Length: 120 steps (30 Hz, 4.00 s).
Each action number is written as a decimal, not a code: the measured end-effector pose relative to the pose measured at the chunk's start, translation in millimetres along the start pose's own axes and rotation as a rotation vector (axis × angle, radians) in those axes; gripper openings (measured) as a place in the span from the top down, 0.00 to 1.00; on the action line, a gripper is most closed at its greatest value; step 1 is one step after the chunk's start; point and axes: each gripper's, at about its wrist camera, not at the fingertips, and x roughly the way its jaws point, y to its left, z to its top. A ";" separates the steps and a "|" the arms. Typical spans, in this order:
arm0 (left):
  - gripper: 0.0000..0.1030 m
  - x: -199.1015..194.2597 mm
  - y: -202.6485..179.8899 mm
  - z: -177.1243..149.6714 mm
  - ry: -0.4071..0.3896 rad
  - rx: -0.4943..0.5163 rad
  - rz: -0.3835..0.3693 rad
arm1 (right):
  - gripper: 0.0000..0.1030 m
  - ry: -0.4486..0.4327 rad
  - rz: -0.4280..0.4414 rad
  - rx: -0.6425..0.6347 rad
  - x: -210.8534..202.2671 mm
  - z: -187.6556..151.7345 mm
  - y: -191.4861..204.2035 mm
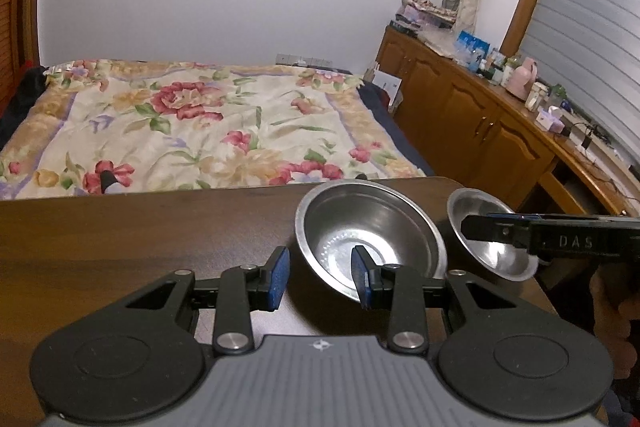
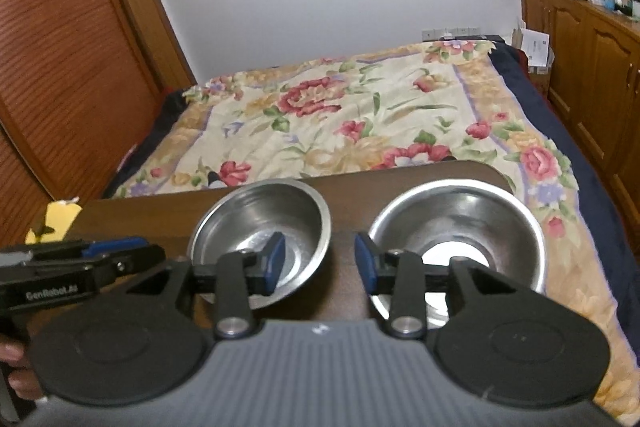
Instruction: Organize plates and bowls
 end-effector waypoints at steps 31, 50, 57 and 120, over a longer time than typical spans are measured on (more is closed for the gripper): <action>0.77 40.7 -4.9 -7.1 0.087 0.011 0.043 | 0.71 0.153 -0.002 -0.034 42.1 -2.3 11.9; 0.82 -17.0 -17.8 13.1 -0.005 -0.027 -0.076 | 0.84 0.032 0.064 0.012 -1.9 8.2 9.5; 0.82 -51.1 -38.5 24.1 -0.046 0.023 -0.066 | 0.84 -0.027 0.053 0.028 -31.2 13.1 12.1; 0.79 -142.2 -72.7 -119.4 0.030 0.241 -0.103 | 0.84 0.010 0.226 -0.066 -118.7 -113.3 20.4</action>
